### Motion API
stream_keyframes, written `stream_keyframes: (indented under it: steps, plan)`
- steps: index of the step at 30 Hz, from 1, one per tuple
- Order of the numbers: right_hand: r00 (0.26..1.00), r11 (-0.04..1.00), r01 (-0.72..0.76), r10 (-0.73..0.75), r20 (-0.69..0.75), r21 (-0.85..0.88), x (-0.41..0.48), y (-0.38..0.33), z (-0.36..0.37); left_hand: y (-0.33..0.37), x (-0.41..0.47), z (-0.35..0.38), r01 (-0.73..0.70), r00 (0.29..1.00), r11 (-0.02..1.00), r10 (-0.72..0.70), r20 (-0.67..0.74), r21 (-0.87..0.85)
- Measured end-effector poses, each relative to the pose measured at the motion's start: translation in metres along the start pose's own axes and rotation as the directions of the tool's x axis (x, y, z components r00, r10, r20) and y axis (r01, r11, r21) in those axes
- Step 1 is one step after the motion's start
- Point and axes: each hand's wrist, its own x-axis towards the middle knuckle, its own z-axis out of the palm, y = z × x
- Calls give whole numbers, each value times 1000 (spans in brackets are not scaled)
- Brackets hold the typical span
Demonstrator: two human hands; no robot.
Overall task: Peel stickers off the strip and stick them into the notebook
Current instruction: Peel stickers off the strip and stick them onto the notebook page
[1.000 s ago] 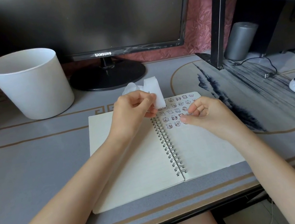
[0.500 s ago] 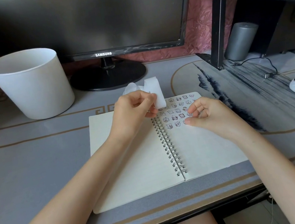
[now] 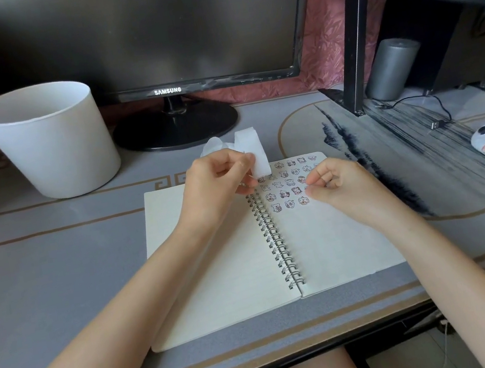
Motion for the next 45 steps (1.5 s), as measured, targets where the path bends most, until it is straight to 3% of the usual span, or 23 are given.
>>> stream_keyframes:
  steps: [5,9,12,20,23,45]
  plan:
    - [964,981,187,-174,-200,52,-3,-19,-2,1,0,0,-11,1000,1000,11,0,-1]
    - [947,945,313,-303,-105,99,-4,-40,9,0,1,-1,-23,1000,1000,23,-1,-4]
    - [929,935,353,-346,-132,36,2,-45,19,0,1,-2,-36,999,999,36,-2,-9]
    - [921,885,380,-334,-201,271,4,-44,24,0,3,-1,-15,1000,996,17,17,-87]
    - [916,881,385,-328,-231,275,6,-42,23,-3,1,0,-21,999,999,23,47,-31]
    - [924,900,367,-323,-204,234,4,-39,25,-2,1,0,-32,997,998,36,67,-51]
